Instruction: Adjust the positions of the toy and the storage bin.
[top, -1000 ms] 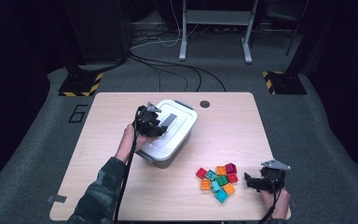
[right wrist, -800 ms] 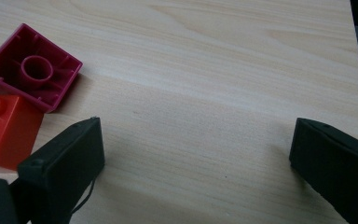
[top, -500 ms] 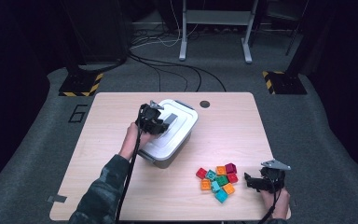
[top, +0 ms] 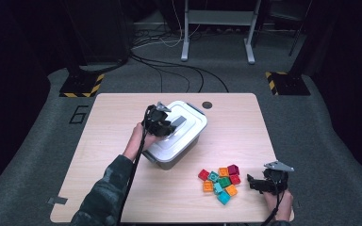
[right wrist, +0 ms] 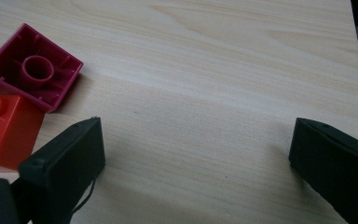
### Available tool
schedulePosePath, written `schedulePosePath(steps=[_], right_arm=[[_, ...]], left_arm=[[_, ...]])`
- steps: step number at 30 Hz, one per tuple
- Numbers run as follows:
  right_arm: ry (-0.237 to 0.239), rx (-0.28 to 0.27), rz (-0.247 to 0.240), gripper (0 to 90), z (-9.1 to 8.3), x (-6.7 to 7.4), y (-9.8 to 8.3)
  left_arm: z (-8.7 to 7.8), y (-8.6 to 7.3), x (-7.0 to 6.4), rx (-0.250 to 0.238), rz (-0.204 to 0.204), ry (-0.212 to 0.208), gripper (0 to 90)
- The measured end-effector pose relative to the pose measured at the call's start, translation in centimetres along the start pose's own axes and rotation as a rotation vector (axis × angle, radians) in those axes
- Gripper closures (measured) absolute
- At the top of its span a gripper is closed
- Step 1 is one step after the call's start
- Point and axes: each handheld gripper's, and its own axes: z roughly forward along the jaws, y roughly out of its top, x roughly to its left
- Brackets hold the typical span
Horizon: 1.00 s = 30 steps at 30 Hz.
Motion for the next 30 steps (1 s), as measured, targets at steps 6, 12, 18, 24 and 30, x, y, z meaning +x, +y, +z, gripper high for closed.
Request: schedulePosePath(steps=[6, 12, 18, 24, 30], right_arm=[[0.0, 0.0, 0.0, 2.5, 0.0, 0.0, 0.0], [0.0, 0.0, -0.001, 2.4, 0.0, 0.0, 0.0], [0.001, 0.0, -0.001, 2.5, 0.0, 0.0, 0.0], [-0.002, -0.003, 0.0, 2.5, 0.0, 0.0, 0.0], [0.001, -0.001, 0.0, 2.5, 0.0, 0.0, 0.0]], left_arm=[[0.1, -0.1, 0.6, -0.016, -0.021, -0.039, 66.4], [0.4, 0.0, 0.6, -0.029, -0.023, -0.076, 66.4], [0.7, 0.4, 0.2, -0.024, -0.018, -0.09, 66.3], [1.2, 0.9, -0.4, -0.023, 0.0, -0.107, 66.3], [1.8, 1.3, -0.9, -0.031, 0.014, -0.136, 66.3]])
